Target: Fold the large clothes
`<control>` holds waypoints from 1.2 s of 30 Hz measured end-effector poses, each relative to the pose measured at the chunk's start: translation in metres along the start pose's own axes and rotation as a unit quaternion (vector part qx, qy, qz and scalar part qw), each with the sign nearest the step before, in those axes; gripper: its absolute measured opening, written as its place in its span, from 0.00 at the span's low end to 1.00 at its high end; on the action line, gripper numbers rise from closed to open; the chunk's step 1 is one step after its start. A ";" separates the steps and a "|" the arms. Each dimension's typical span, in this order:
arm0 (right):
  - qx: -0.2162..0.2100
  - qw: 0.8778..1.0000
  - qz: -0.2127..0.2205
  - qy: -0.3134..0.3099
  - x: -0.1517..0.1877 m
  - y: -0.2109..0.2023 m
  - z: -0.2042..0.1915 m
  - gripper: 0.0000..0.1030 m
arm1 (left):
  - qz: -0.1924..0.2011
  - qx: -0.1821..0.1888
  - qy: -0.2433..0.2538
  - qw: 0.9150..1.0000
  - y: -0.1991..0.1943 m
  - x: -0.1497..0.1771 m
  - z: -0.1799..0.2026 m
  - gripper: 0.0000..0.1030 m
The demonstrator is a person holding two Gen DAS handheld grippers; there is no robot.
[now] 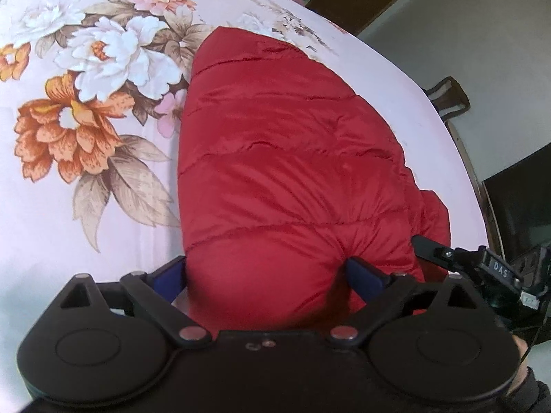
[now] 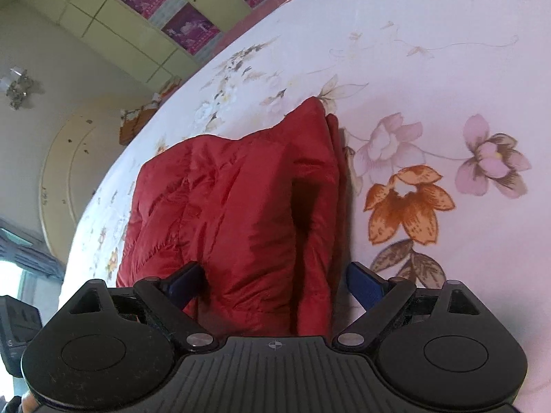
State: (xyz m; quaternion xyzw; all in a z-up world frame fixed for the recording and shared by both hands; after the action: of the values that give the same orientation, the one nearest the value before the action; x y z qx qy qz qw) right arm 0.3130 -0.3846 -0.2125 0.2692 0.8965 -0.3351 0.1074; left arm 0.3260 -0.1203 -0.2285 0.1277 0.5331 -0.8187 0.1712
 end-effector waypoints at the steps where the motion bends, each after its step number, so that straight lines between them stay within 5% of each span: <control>1: -0.005 1.000 -0.001 0.000 -0.001 0.002 0.000 0.87 | 0.001 0.000 0.001 1.000 0.001 -0.001 0.001 0.94; 5: -0.025 1.000 -0.012 0.006 -0.001 0.007 -0.003 0.86 | 0.005 -0.004 0.003 1.000 0.003 -0.001 0.006 0.93; 7: -0.039 0.999 -0.022 0.019 0.003 0.009 -0.007 0.75 | 0.009 -0.005 0.004 1.000 0.002 0.000 0.008 0.92; 10: -0.042 0.999 -0.026 0.016 0.005 0.013 -0.006 0.71 | 0.015 -0.008 0.009 1.000 0.001 0.001 0.008 0.89; 13: -0.064 0.996 -0.038 0.038 0.007 0.015 -0.009 0.43 | 0.020 -0.013 0.016 1.000 -0.002 0.000 0.011 0.84; 17: -0.064 0.997 -0.033 0.019 0.007 0.012 -0.023 0.32 | 0.035 -0.023 0.030 0.999 -0.012 -0.002 0.014 0.73; 27: -0.101 0.995 -0.006 -0.007 0.001 0.016 -0.085 0.30 | 0.080 -0.030 0.052 0.995 -0.064 -0.026 0.000 0.64; 36: -0.126 0.991 -0.007 -0.034 0.013 0.083 -0.175 0.30 | 0.122 -0.043 0.044 0.991 -0.126 -0.062 -0.081 0.64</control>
State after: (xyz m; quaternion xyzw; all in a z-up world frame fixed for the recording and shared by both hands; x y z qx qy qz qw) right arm 0.3461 -0.2115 -0.1308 0.2360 0.9292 -0.2292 0.1683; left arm 0.3317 0.0096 -0.1322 0.2204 0.5551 -0.7618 0.2509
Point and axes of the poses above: each gripper's, at about its wrist camera, not at the fingertips, and y roughly the way its jaws point, z to its right, x to its underside, the point moved 9 cm from there along y, roughly the way its jaws point, and after that the axes turned 8 degrees about -x, right-handed, at the moved point
